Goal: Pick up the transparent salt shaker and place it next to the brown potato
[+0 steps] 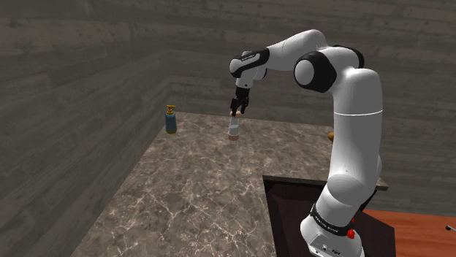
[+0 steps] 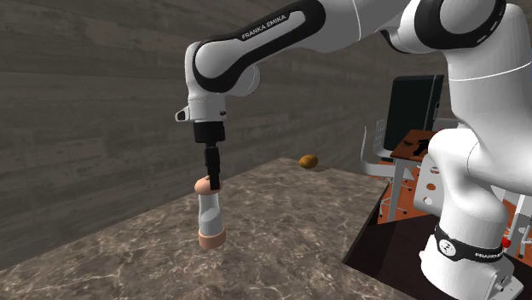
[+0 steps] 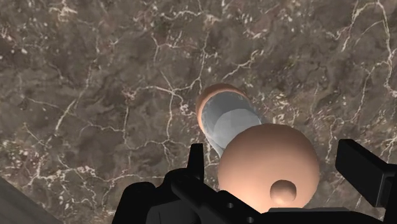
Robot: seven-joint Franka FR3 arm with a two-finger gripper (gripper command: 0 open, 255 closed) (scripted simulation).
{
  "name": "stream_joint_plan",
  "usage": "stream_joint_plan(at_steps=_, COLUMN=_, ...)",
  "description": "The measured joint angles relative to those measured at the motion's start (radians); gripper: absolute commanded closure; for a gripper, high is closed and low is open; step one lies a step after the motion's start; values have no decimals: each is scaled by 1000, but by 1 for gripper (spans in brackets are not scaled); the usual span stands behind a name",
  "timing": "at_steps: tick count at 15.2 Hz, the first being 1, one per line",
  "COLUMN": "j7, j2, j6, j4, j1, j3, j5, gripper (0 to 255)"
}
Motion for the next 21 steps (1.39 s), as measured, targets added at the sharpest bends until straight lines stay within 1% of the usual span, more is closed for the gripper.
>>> stream_joint_plan(at_steps=4, j7=0, j2=0, j6=2, j4=-1, j1=0, j3=0, j5=0, gripper=0)
stream_joint_plan(at_steps=5, j7=0, j2=0, j6=2, j4=-1, j1=0, j3=0, j5=0, gripper=255)
stream_joint_plan(at_steps=15, j7=0, j2=0, j6=2, j4=-1, j1=0, j3=0, j5=0, gripper=255)
stream_joint_plan(at_steps=21, j7=13, j2=-20, j6=-56, j4=38, j1=0, j3=-4, j5=-11, gripper=255)
